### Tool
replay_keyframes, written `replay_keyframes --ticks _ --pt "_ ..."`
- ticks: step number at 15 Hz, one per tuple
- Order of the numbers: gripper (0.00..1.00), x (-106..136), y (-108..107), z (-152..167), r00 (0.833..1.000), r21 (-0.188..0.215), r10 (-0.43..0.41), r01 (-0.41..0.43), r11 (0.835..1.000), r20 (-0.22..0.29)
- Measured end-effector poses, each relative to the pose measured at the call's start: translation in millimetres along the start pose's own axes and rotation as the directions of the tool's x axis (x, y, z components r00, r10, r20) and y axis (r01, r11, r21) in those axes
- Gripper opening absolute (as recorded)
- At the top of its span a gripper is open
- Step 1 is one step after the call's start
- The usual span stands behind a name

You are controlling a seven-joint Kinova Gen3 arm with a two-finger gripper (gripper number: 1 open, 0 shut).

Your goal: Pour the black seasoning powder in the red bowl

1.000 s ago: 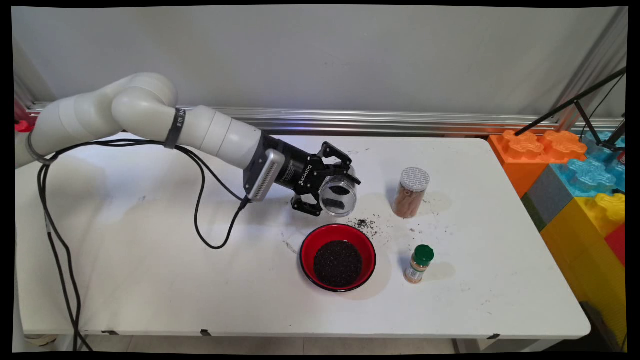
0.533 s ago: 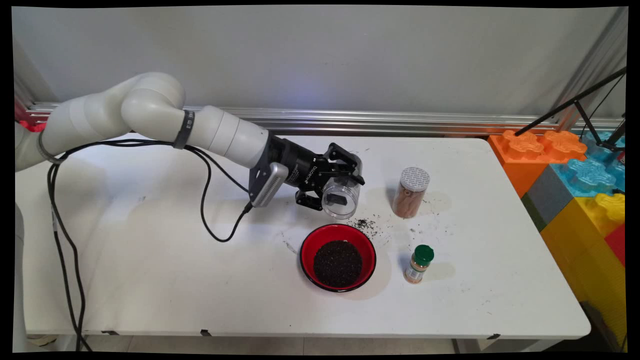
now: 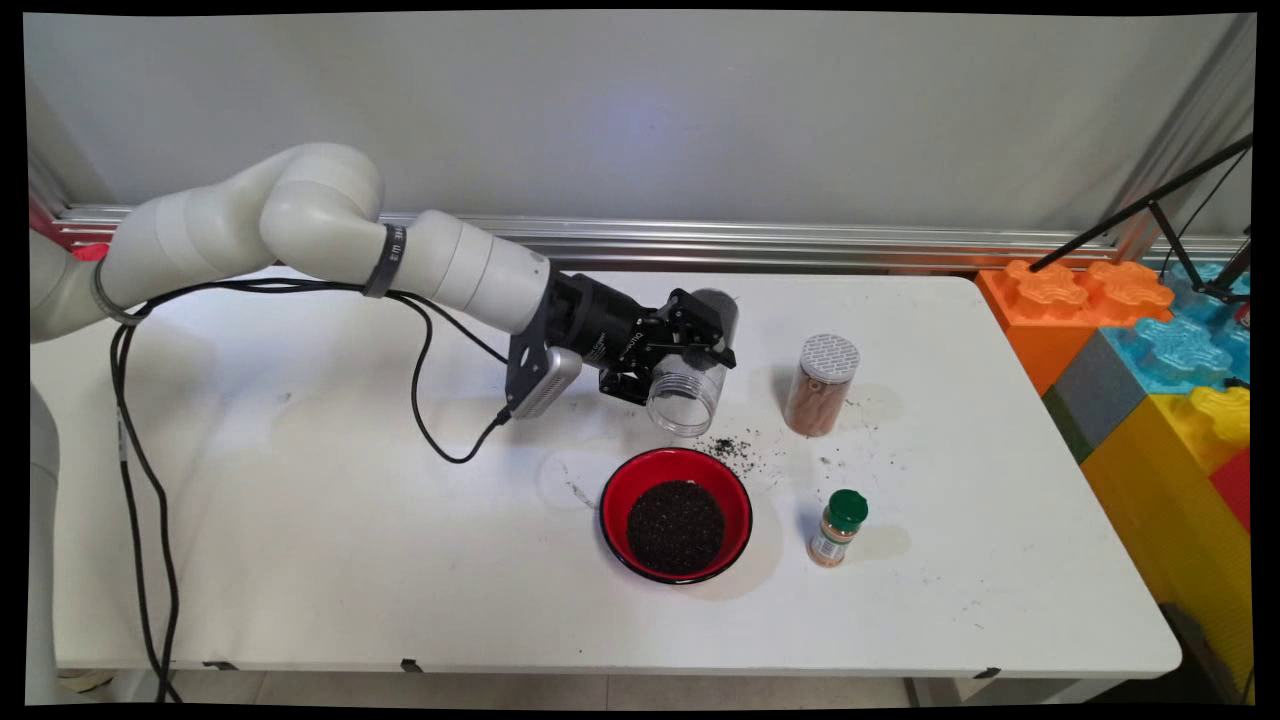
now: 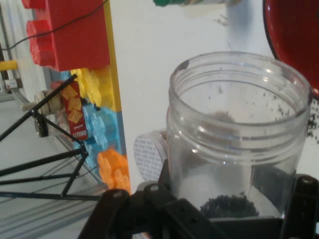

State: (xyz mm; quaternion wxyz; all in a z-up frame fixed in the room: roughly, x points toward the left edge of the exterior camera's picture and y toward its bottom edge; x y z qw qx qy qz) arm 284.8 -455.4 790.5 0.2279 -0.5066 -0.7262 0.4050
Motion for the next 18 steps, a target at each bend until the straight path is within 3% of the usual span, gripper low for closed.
replay_keyframes --ticks 8,18 --pt "0.0 -3 -5 2 0.98 0.002 0.19 -0.19 0.982 0.066" --pt "0.0 9 -12 -2 0.941 0.019 0.329 -0.332 0.943 0.082"
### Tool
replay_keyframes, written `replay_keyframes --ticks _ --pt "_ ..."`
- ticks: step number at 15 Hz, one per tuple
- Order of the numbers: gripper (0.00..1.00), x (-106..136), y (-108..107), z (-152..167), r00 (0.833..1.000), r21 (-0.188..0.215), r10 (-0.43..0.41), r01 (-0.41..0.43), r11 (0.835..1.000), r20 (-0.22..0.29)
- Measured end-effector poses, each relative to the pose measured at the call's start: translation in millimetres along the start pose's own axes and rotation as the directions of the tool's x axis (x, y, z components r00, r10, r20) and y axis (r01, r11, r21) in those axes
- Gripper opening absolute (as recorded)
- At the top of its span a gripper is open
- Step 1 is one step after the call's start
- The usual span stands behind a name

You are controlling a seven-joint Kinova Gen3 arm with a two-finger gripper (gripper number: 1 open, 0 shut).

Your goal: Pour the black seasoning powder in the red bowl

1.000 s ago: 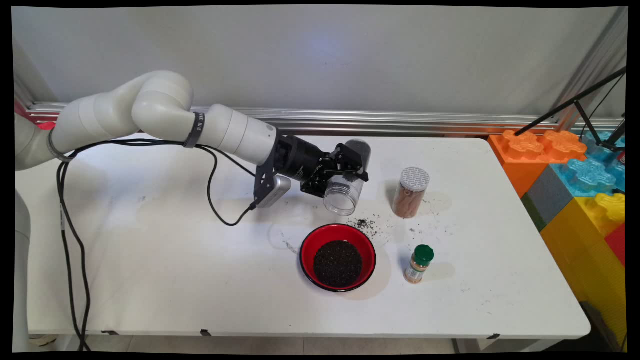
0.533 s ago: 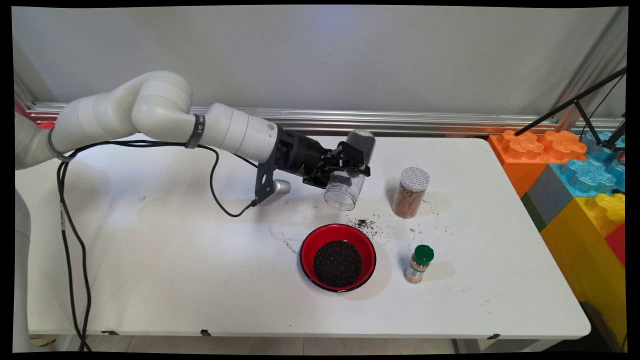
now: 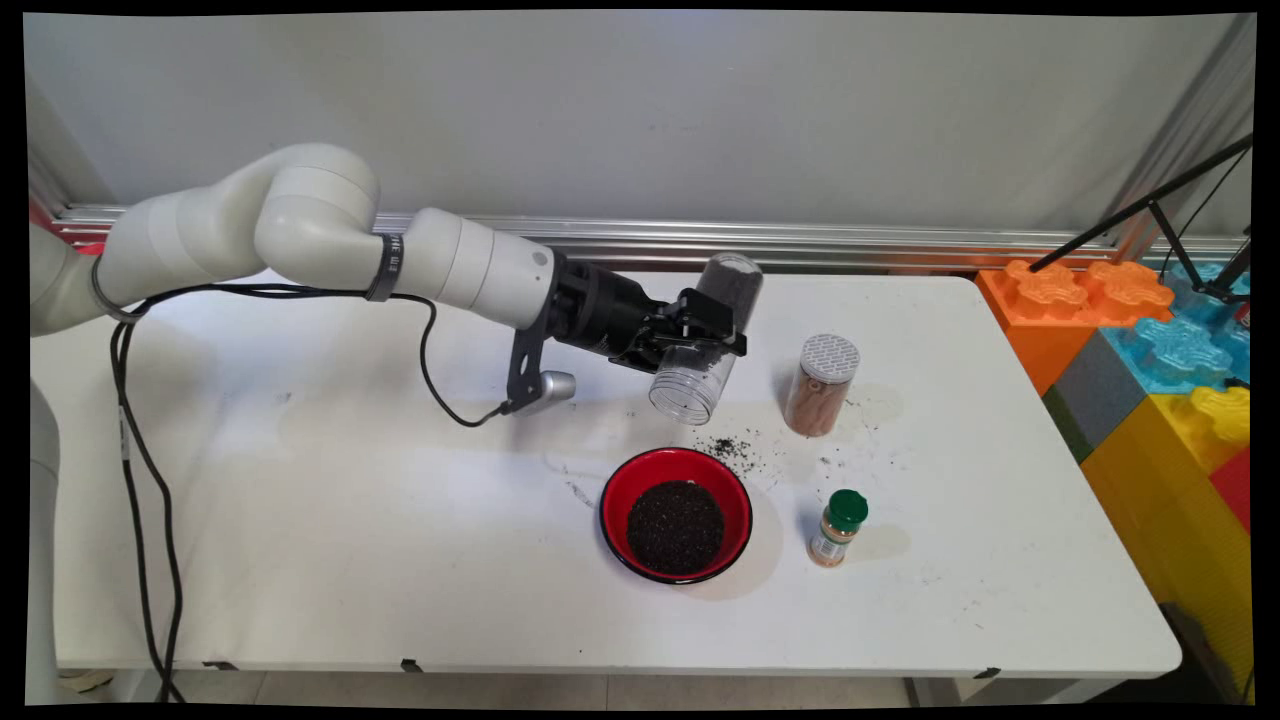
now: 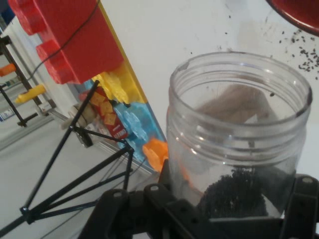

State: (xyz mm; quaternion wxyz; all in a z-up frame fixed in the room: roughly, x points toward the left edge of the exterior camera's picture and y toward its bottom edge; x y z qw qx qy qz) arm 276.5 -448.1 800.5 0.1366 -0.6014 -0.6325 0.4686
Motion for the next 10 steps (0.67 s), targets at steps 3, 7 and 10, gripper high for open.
replay_keyframes --ticks 3,7,10 --pt "0.0 3 -4 -1 0.999 0.012 0.039 -0.039 0.999 -0.002" --pt "0.0 9 -10 -3 0.996 0.031 0.092 -0.092 0.995 -0.003" --pt "0.0 12 -14 -4 0.991 0.047 0.132 -0.132 0.99 -0.001"
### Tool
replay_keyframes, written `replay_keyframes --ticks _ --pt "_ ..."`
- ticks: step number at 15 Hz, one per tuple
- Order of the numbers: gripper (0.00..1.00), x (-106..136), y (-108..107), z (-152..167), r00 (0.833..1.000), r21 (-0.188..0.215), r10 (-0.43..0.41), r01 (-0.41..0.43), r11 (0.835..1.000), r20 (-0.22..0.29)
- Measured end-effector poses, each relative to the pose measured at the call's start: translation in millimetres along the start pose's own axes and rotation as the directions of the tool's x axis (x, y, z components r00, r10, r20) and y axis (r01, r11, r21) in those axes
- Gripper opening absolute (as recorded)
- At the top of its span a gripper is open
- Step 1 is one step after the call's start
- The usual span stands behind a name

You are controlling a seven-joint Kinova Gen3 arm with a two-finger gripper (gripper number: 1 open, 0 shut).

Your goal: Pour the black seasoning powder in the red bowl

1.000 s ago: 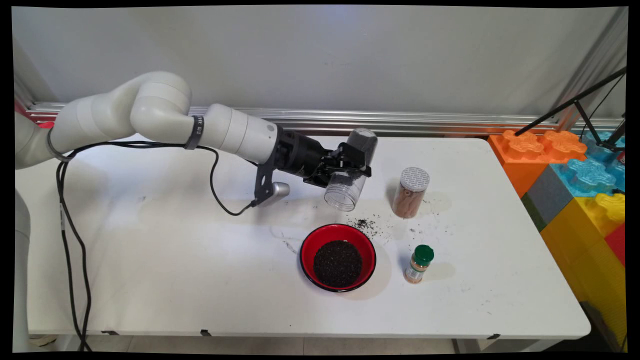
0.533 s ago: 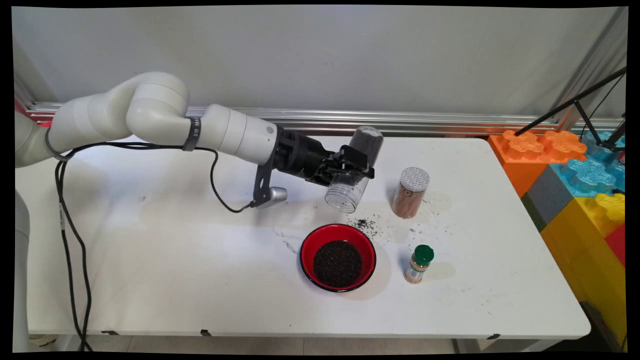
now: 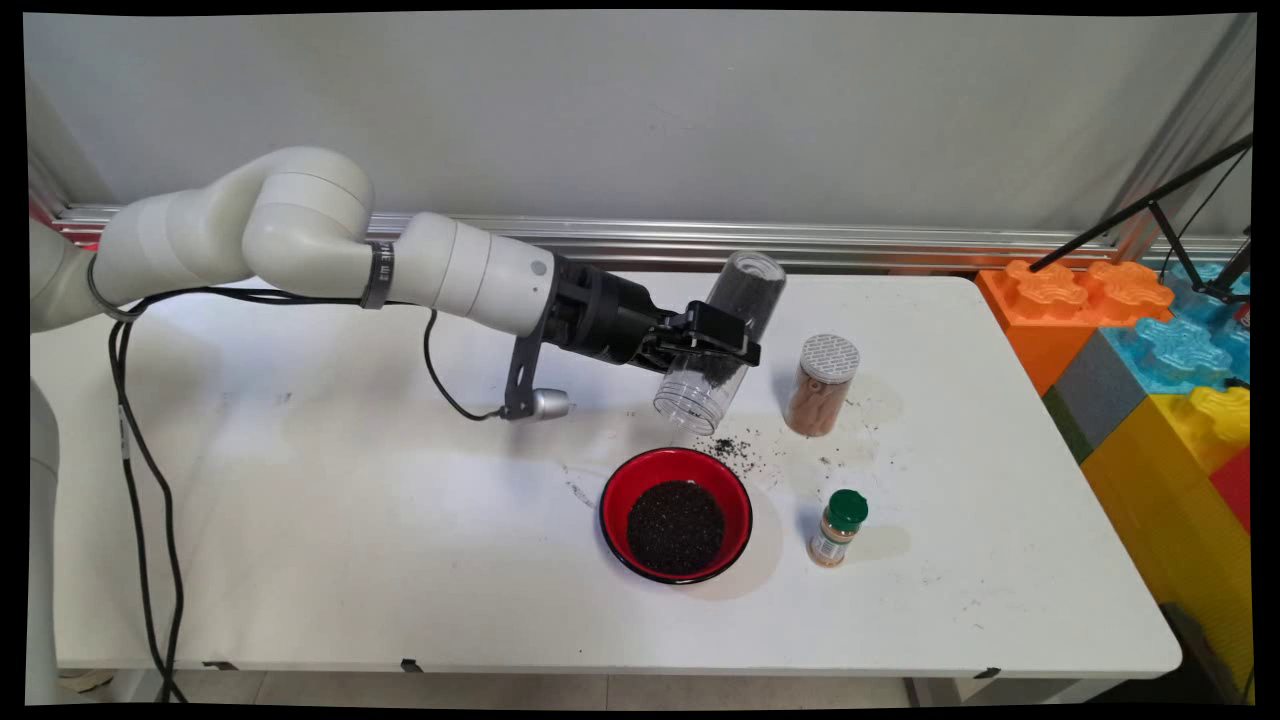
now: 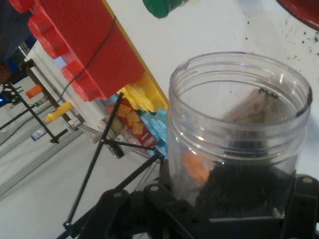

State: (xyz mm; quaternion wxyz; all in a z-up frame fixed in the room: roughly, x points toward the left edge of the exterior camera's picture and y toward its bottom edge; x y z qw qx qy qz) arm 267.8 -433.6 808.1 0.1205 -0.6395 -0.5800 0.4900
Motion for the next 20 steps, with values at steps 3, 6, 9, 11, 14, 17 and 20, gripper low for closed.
replay_keyframes --ticks 3,6,9,11,14,17,20 --pt "0.0 2.3 -3.6 -0.3 0.999 0.015 0.034 -0.034 0.999 0.003" --pt "0.0 4.7 -6.3 -0.7 0.998 0.027 0.066 -0.066 0.997 0.006" --pt "0.0 6.2 -7.1 -0.8 0.996 0.035 0.091 -0.091 0.995 0.009" --pt "0.0 7.1 -6.5 -0.6 0.994 0.04 0.108 -0.109 0.993 0.011" --pt "0.0 8.3 -5.5 0.7 0.991 0.047 0.134 -0.135 0.99 0.015" --pt "0.0 9.3 -3.7 1.8 0.987 0.052 0.159 -0.16 0.986 0.02" --pt "0.0 10.2 -1.2 3.6 0.983 0.056 0.182 -0.183 0.982 0.024"
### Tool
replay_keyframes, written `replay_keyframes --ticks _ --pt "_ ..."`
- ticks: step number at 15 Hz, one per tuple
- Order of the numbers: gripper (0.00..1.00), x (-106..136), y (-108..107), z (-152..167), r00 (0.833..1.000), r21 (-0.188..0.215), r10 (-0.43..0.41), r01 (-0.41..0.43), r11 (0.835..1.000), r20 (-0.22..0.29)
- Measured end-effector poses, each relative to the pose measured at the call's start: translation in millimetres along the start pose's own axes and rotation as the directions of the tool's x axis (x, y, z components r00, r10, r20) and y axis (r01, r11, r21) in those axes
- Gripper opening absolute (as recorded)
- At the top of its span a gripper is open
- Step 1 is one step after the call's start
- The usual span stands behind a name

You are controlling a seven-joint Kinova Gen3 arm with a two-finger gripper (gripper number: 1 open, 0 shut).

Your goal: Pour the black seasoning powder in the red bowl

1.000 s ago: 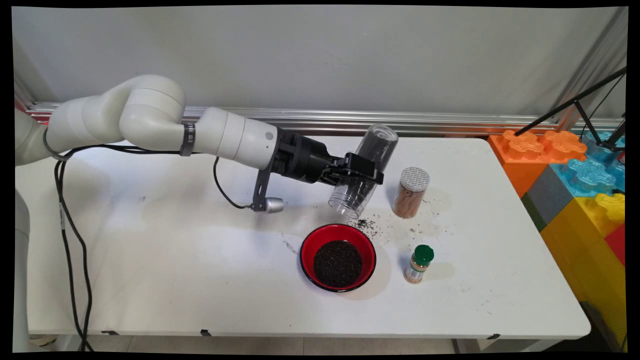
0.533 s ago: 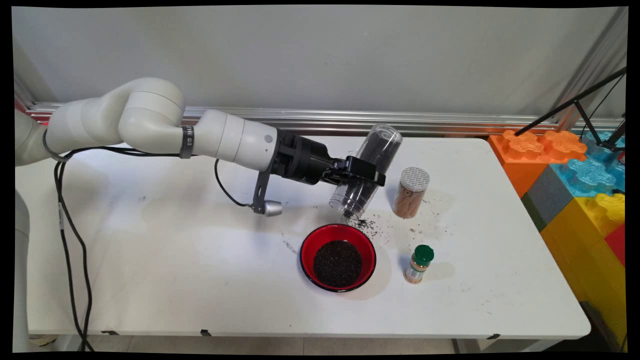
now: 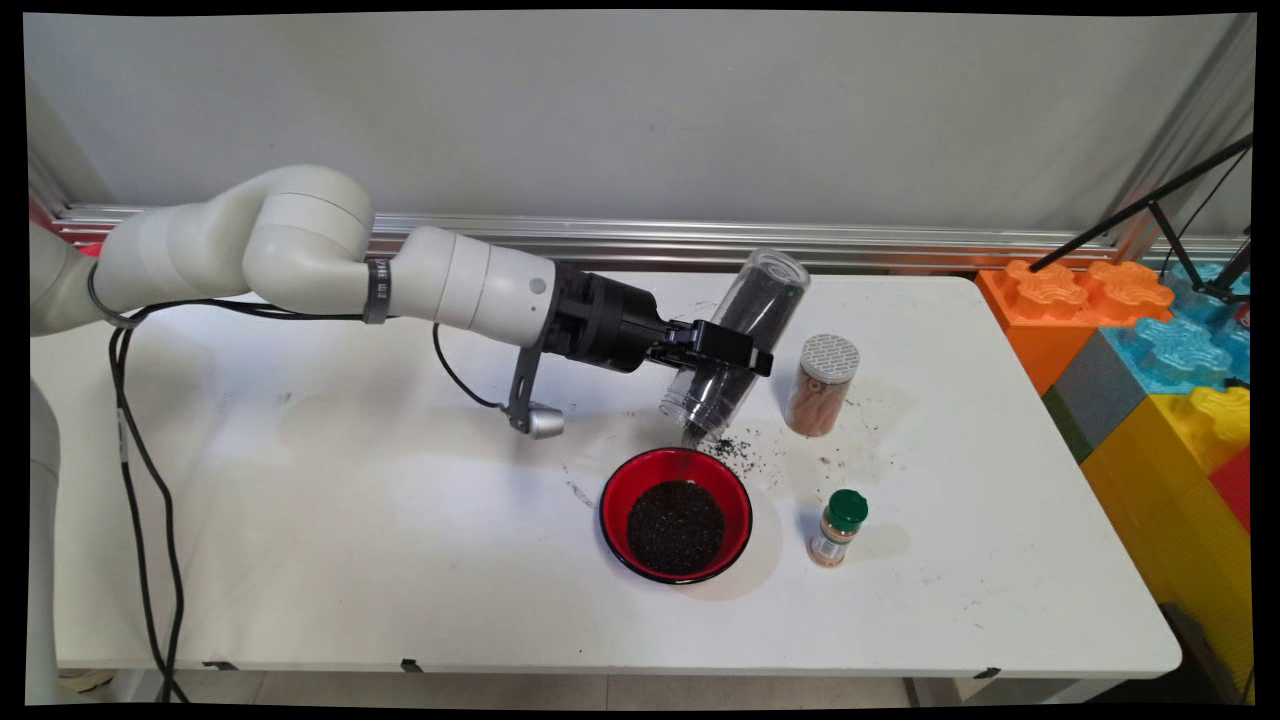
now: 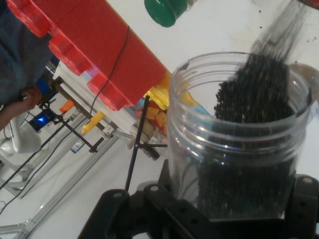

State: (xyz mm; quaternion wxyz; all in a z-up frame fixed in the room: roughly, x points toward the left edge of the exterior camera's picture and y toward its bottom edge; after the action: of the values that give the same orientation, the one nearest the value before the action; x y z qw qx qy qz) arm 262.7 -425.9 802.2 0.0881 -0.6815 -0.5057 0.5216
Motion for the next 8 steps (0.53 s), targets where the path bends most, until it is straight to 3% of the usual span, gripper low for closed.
replay_keyframes --ticks 8 --pt "0.0 2.7 3.3 2.9 1.0 0.009 0.023 -0.023 1.0 0.007"
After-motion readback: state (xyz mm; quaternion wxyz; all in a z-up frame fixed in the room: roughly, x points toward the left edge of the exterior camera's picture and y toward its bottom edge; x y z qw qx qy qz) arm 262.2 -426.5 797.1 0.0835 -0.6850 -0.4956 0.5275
